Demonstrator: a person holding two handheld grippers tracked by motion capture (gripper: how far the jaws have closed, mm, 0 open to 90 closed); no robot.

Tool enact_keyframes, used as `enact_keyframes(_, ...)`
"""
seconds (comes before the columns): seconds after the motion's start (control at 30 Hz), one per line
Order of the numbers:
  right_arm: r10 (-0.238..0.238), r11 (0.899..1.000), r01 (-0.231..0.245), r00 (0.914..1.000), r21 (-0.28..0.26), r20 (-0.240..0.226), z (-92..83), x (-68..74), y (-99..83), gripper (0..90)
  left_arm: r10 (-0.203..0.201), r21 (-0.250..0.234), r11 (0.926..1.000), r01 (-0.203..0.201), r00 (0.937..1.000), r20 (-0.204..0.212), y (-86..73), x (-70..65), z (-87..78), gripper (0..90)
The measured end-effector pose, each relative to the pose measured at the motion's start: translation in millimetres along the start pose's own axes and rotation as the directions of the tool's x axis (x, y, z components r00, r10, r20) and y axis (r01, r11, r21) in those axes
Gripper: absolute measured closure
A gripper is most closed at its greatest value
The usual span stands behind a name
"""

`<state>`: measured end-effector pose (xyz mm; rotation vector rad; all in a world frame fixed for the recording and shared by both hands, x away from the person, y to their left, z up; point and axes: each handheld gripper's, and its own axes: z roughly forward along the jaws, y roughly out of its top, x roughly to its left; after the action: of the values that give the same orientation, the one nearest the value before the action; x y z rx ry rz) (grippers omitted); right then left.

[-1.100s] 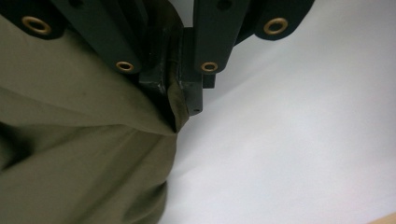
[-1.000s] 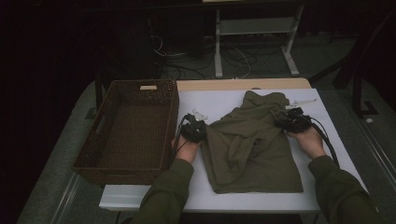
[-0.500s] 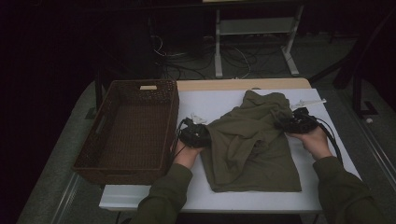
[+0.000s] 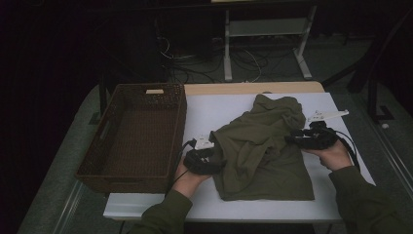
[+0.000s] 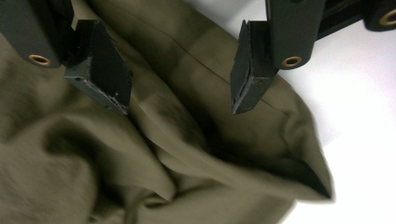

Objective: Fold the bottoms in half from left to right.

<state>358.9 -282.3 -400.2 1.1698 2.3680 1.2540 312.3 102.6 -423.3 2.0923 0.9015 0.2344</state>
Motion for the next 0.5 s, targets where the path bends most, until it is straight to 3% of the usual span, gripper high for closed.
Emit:
enact_keyframes(0.23, -0.056, 0.998, 0.057, 0.9955, 0.008, -0.076, 5.1, 19.5, -2.1, 57.1, 0.01, 0.015, 0.9998, -0.011, 0.9958, 0.091, -13.4, -9.6, -0.8, 26.8)
enact_keyframes(0.4, -0.088, 0.995, 0.093, 0.9888, 0.034, -0.121, 18.4, 26.9, -3.6, 59.4, 0.032, -0.002, 0.9995, -0.032, 0.9938, 0.106, -12.4, -10.3, 0.9, 21.5)
enact_keyframes(0.5, -0.094, 0.993, 0.103, 0.9863, 0.057, -0.135, 25.5, 30.1, -4.5, 66.9, 0.046, 0.006, 0.9989, -0.047, 0.9941, 0.098, -13.1, -10.9, 2.3, 21.2)
